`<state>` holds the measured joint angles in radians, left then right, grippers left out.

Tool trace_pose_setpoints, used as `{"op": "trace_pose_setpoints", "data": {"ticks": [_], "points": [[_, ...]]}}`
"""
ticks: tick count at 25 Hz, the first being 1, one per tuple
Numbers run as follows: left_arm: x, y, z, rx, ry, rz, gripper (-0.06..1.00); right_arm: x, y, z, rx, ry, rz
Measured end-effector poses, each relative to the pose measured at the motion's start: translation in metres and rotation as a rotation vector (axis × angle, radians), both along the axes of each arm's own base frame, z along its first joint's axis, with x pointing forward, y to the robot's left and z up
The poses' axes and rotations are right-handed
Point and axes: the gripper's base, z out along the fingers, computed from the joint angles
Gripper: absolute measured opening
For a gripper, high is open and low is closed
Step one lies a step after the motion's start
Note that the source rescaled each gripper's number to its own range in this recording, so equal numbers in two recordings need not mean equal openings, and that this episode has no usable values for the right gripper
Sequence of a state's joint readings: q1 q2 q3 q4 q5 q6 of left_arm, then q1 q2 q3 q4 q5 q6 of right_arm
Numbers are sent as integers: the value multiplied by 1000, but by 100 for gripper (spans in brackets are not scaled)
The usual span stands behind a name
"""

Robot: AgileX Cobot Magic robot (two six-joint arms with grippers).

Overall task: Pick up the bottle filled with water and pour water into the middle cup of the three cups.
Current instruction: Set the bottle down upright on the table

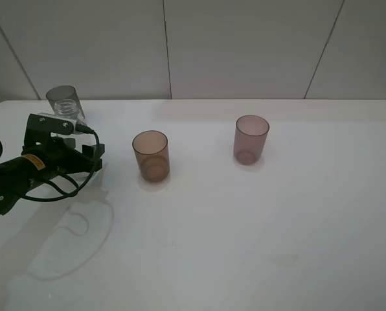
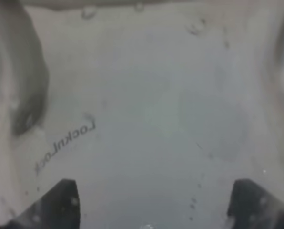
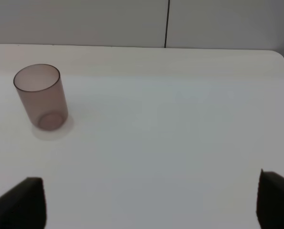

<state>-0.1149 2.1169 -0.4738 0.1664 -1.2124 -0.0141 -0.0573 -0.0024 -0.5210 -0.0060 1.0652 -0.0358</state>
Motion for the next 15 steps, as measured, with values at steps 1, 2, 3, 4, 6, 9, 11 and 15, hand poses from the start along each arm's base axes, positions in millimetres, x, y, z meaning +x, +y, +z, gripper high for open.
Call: {"op": "trace_pose_setpoints", "data": {"ticks": [1, 2, 3, 4, 6, 9, 11, 15], "points": [[0, 0, 0, 0, 0, -1, 53, 0, 0, 0, 0, 0, 0], [0, 0, 0, 0, 0, -3, 54, 0, 0, 0, 0, 0, 0], [0, -1, 1, 0, -4, -6, 58, 0, 0, 0, 0, 0, 0], [0, -1, 3, -1, -10, -9, 65, 0, 0, 0, 0, 0, 0], [1, -1, 9, -6, -28, -13, 81, 0, 0, 0, 0, 0, 0], [3, -2, 18, -23, -56, -11, 96, 0, 0, 0, 0, 0, 0], [4, -2, 24, -27, -78, -11, 98, 0, 0, 0, 0, 0, 0], [5, -2, 44, -35, -145, -10, 98, 0, 0, 0, 0, 0, 0]]}}
